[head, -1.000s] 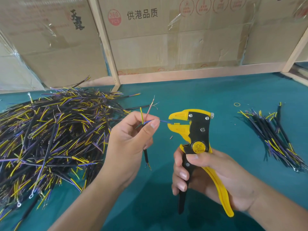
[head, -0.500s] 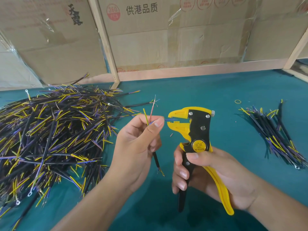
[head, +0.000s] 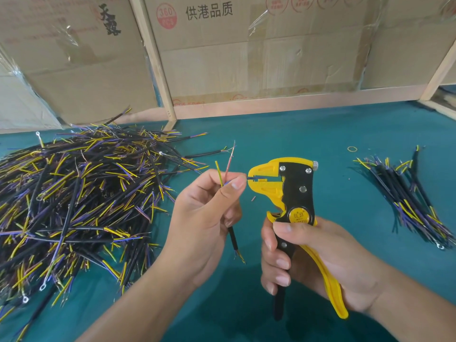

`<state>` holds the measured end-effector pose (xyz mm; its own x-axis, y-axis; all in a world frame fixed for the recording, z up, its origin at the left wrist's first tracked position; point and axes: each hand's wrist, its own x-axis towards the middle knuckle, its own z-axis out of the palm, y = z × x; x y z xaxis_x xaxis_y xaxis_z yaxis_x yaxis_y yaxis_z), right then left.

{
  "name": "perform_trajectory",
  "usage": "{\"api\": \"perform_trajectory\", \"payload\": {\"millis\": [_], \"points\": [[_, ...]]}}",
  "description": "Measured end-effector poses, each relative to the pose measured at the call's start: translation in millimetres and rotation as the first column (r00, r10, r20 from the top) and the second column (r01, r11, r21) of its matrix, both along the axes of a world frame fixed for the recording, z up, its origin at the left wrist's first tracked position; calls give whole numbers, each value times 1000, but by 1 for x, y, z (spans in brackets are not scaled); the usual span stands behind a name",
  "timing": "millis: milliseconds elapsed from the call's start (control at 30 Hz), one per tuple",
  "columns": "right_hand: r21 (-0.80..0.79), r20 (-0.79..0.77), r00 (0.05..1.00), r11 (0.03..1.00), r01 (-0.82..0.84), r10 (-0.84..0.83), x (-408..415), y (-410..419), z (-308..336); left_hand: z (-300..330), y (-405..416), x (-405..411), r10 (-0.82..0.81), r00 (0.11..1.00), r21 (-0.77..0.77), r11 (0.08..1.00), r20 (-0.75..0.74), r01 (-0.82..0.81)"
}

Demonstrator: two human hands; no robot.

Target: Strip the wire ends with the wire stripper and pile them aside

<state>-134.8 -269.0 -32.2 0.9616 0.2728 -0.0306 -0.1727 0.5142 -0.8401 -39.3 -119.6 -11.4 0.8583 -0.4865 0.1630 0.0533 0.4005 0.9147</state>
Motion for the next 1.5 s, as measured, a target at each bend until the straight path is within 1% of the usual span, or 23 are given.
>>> {"api": "perform_trajectory", "payload": {"millis": [400,567,733,1033,1167,1367,1500], "points": [[-5,-4,1000,1000,-22,22,-1,-1,1,1,1,0,2,1000,16,1000,26,-3],[-13,-14,1000,1000,-27,26,-1,-1,3,1,2,1,10,1000,-12,1000,16,-10],[-19,-27,999,999,-29,28,-3,-3,6,2,2,1,48,996,0,999,73,-48],[-35,-68,998,999,-12,10,-5,-3,12,4,1,2,43,995,7,999,93,-44],[-65,-67,997,997,28,-33,-6,0,14,3,2,2,43,995,-3,999,89,-43],[-149,-122,980,979,138,-157,-5,1,15,1,1,2,55,995,25,998,86,-57],[-176,-100,976,969,174,-194,-5,4,13,1,2,3,46,995,21,999,93,-48]]}}
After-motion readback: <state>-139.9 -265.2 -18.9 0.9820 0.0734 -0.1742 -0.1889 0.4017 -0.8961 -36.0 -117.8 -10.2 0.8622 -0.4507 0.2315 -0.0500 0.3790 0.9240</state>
